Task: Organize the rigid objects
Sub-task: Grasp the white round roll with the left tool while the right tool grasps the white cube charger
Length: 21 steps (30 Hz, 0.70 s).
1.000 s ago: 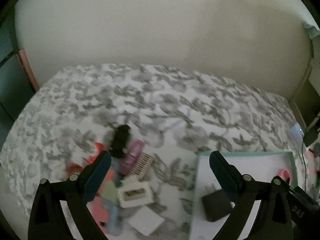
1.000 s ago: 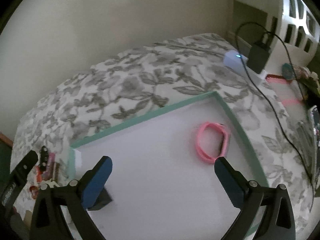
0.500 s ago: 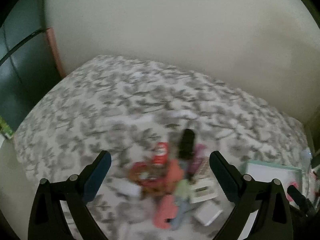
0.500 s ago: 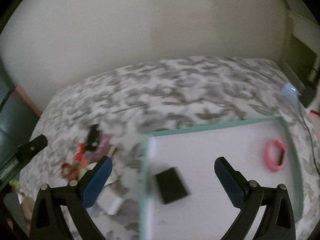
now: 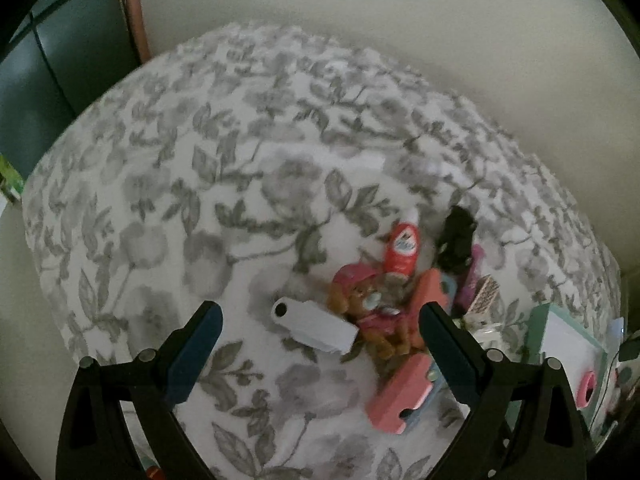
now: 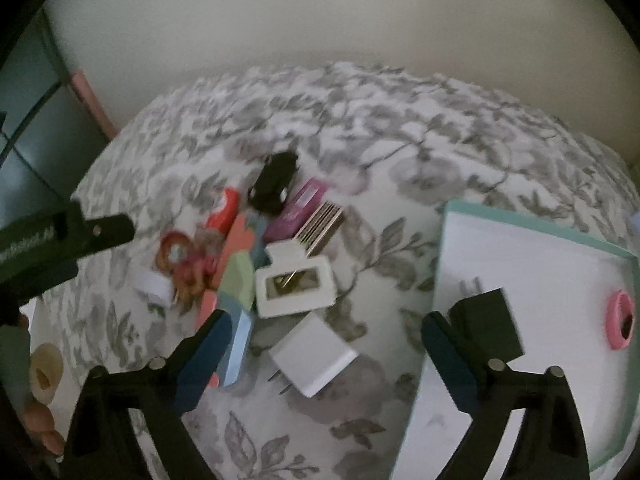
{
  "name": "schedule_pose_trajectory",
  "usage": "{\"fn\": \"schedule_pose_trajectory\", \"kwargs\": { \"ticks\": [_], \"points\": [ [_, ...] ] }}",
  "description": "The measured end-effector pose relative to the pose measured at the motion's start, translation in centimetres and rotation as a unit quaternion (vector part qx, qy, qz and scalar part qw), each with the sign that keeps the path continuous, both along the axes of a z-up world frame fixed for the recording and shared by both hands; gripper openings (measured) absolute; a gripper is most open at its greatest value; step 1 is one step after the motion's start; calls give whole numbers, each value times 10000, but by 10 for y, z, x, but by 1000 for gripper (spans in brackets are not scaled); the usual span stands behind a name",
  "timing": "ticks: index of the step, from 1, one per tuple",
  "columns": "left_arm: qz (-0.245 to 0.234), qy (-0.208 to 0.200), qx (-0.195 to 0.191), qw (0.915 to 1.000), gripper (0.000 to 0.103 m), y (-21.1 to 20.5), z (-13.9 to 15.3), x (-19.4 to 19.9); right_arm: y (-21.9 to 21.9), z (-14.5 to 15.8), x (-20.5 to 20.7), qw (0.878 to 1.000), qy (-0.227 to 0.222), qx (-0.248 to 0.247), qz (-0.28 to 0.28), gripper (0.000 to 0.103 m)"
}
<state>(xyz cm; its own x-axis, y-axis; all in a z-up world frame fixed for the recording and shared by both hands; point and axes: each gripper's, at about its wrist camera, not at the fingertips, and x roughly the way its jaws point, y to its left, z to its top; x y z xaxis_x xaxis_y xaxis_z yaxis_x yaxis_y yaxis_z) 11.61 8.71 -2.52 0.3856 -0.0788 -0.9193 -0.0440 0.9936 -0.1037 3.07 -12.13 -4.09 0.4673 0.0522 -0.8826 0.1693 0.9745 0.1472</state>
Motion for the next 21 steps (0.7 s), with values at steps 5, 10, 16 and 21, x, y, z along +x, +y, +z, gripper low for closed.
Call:
{"fn": "schedule_pose_trajectory", "kwargs": {
  "ticks": [5, 10, 16, 21],
  "points": [
    [174, 373, -51, 9991, 99, 10, -23, 7, 4, -21, 2, 9994, 346, 46, 36, 89],
    [203, 694, -182, 9972, 98, 14, -44, 11, 8, -32, 4, 9985, 532, 44, 102, 87],
    [98, 758, -231, 9968, 91, 11, -51, 13, 13, -41, 8, 9975, 688, 59, 158, 79],
    [140, 774, -404, 9961, 85, 12, -56, 16, 11, -45, 6, 9968, 784, 106, 140, 75]
  ]
}}
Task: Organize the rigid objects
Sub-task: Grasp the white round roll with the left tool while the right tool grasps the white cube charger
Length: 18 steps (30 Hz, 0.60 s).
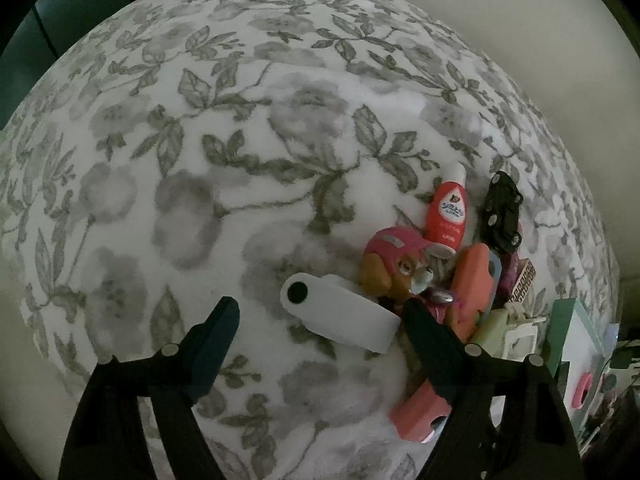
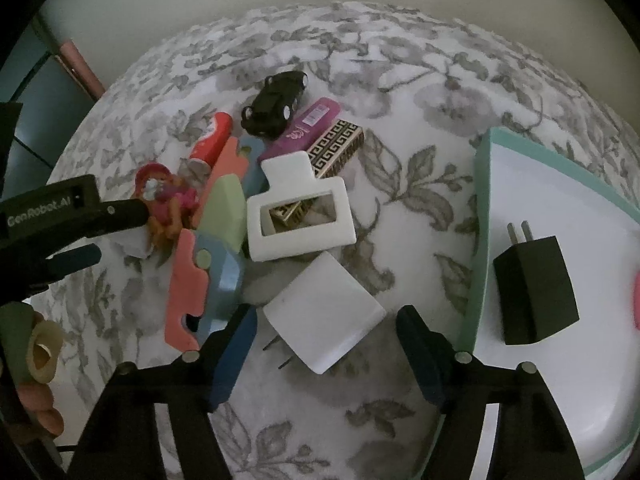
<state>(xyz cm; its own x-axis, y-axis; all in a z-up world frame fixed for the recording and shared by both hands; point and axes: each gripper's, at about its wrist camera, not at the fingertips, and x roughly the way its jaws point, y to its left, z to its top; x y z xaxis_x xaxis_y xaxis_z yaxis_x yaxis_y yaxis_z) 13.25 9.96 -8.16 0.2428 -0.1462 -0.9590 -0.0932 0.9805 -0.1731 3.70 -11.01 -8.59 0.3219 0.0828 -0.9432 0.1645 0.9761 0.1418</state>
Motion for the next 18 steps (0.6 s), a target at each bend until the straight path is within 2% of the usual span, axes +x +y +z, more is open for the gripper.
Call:
{"fn": "schedule_pose_trajectory", "kwargs": {
  "ticks": [8, 12, 18],
  "points": [
    [-296, -87, 34, 9995, 85, -1, 0, 4, -3, 0, -2, 10000, 37, 43, -64, 71],
    [-523, -60, 105, 9986, 85, -4, 1, 6, -5, 2, -5, 9999, 31, 73, -106, 62],
    [-986, -76, 264, 9948, 84, -7, 13, 6, -6, 2, -5, 9998, 40, 126, -141, 62]
  ]
}}
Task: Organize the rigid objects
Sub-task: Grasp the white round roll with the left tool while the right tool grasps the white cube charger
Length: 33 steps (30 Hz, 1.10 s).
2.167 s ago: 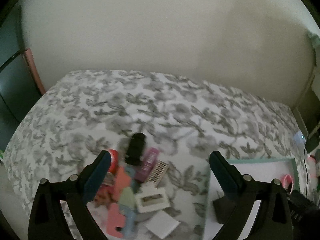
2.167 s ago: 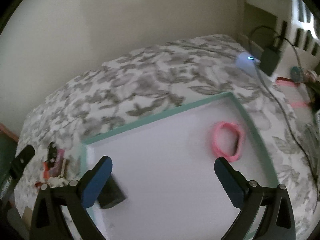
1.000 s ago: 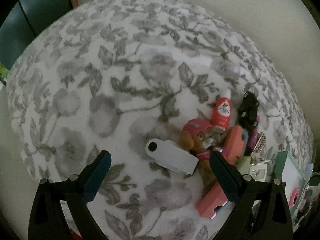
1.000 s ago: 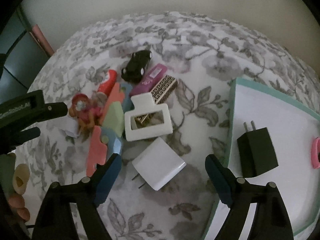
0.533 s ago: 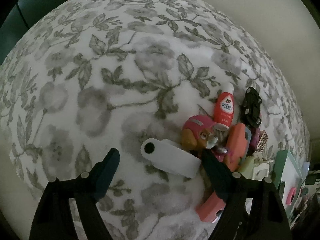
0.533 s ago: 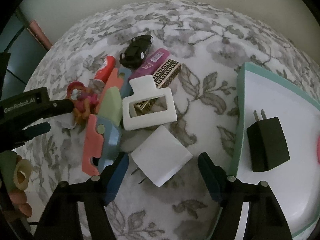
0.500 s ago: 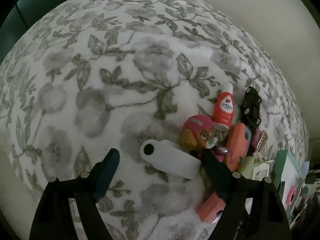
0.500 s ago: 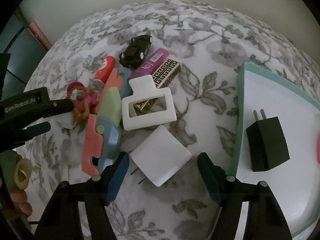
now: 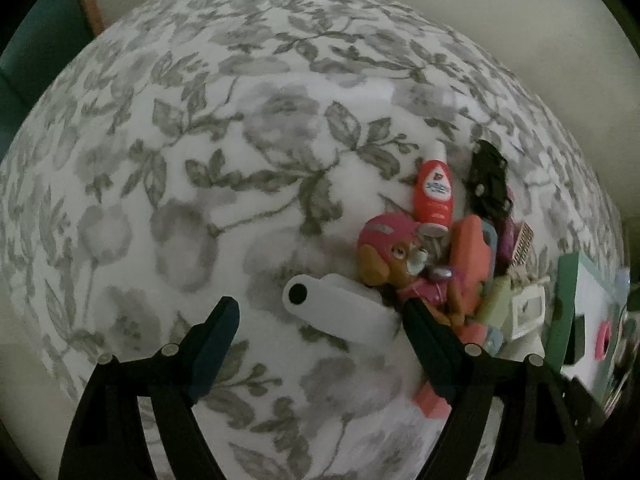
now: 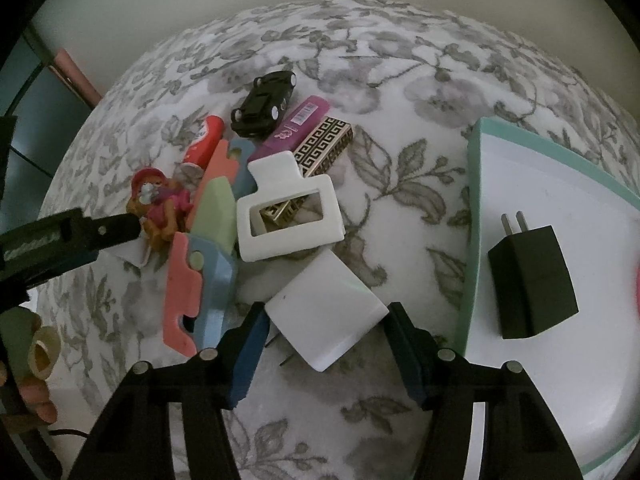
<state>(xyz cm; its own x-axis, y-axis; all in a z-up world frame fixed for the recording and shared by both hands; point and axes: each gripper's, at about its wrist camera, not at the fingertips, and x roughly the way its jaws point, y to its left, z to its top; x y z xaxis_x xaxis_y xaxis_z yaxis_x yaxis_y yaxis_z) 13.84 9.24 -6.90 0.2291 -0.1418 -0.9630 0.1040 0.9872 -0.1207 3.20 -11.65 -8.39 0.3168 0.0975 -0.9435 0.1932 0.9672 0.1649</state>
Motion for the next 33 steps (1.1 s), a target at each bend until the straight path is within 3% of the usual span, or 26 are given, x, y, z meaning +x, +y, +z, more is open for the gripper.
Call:
{"fn": "schedule_pose_trajectory", "kwargs": {
  "ticks": [3, 11, 15, 22, 26, 33],
  "points": [
    [-247, -117, -10, 9996, 84, -2, 8, -1, 1, -1, 1, 10000, 3, -6, -9, 62],
    [-1053, -195, 648, 9921, 85, -22, 3, -8, 1, 0, -1, 10000, 24, -25, -45, 62],
    [-1185, -152, 681, 9905, 85, -30, -6, -8, 2, -1, 0, 10000, 27, -51, -32, 62],
    [-1242, -224, 1084, 9861, 84, -36, -17, -8, 5, -2, 0, 9999, 45, -148, 25, 62],
    [-1271, -188, 969, 9870, 64, -36, -19, -7, 5, -2, 1, 9999, 40, -161, 43, 62],
    [-1304, -224, 1058, 9856, 62, -41, -15, -7, 6, -3, 1, 9997, -12, -202, 111, 62]
  ]
}}
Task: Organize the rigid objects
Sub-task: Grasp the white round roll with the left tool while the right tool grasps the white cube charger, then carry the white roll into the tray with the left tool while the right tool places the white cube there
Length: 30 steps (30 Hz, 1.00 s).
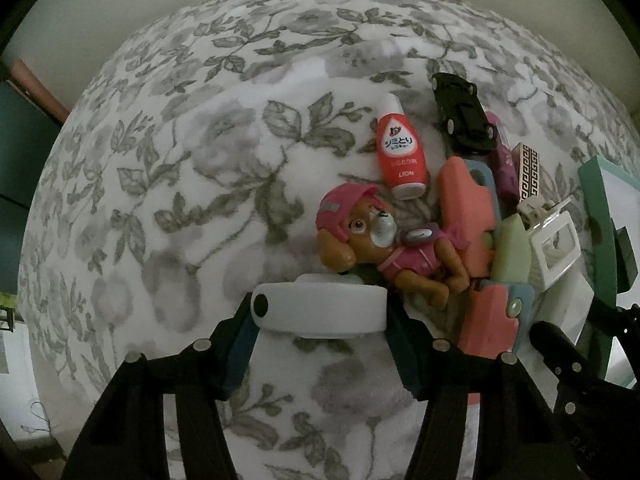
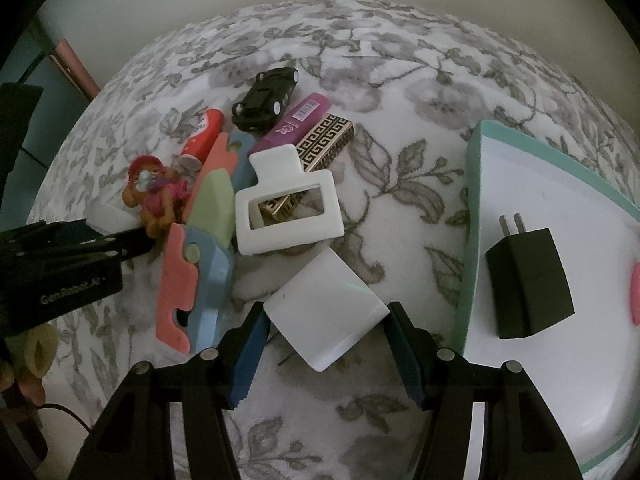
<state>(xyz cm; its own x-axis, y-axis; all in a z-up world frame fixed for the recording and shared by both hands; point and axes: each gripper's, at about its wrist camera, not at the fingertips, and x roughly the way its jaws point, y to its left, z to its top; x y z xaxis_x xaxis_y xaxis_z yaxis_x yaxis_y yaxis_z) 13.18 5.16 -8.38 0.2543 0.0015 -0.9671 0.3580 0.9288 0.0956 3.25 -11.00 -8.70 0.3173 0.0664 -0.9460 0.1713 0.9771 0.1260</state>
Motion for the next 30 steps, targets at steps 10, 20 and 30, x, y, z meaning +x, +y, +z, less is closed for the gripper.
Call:
{"fn": "schedule_pose_trajectory", "kwargs": {
  "ticks": [10, 20, 30],
  "points": [
    [113, -187, 175, 9996, 62, -1, 19, -7, 1, 0, -3, 10000, -84, -23, 28, 62],
    [271, -688, 87, 9972, 62, 2, 63, -13, -14, 9, -8, 9994, -51, 260, -210, 61],
    [311, -1213, -739, 9894, 62, -12, 116, -29, -52, 52, -28, 9947, -365, 473, -837, 61]
  ]
}}
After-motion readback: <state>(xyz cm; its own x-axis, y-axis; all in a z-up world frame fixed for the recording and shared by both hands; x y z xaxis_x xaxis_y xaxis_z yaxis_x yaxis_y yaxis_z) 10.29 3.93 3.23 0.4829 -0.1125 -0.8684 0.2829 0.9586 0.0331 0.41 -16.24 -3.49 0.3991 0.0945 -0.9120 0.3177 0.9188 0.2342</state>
